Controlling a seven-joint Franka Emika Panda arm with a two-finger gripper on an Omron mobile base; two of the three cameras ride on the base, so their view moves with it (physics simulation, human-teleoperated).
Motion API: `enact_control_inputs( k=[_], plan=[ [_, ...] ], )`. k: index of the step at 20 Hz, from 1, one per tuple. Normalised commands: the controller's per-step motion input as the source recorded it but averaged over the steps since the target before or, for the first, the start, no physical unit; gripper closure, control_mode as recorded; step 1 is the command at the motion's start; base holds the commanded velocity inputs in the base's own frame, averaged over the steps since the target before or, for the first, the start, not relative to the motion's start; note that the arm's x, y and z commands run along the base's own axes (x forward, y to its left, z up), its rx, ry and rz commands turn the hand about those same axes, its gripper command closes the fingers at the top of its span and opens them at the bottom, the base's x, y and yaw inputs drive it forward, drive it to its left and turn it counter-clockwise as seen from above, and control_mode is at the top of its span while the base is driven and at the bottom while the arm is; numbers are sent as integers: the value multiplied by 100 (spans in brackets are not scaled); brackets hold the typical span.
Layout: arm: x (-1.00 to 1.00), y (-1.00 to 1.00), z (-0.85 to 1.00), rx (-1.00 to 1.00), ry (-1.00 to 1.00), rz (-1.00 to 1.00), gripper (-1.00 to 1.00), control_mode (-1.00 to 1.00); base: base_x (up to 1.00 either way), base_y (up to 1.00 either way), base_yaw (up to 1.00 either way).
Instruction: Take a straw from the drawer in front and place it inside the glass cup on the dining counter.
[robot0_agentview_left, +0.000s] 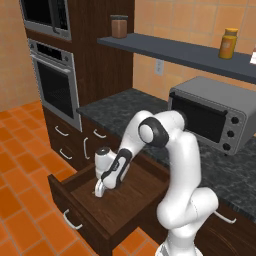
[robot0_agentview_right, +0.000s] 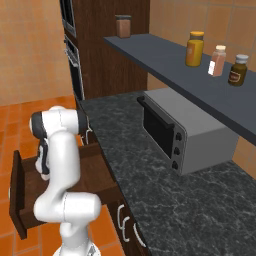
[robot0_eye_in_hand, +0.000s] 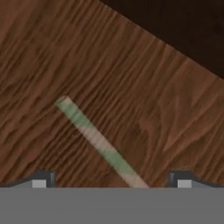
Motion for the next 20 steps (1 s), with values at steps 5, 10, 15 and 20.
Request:
enact_control_inputs(
  k=[5, 10, 15, 20],
  plan=[
    [22, 1, -23, 0, 0, 7, -100, -100, 0, 0, 0],
    [14, 4, -35, 0, 2, 4, -100, -100, 0, 0, 0],
    [7, 7, -47, 0, 5, 3, -100, -100, 0, 0, 0],
    [1, 15, -50, 0, 11, 2, 100, -100, 0, 0, 0]
  ],
)
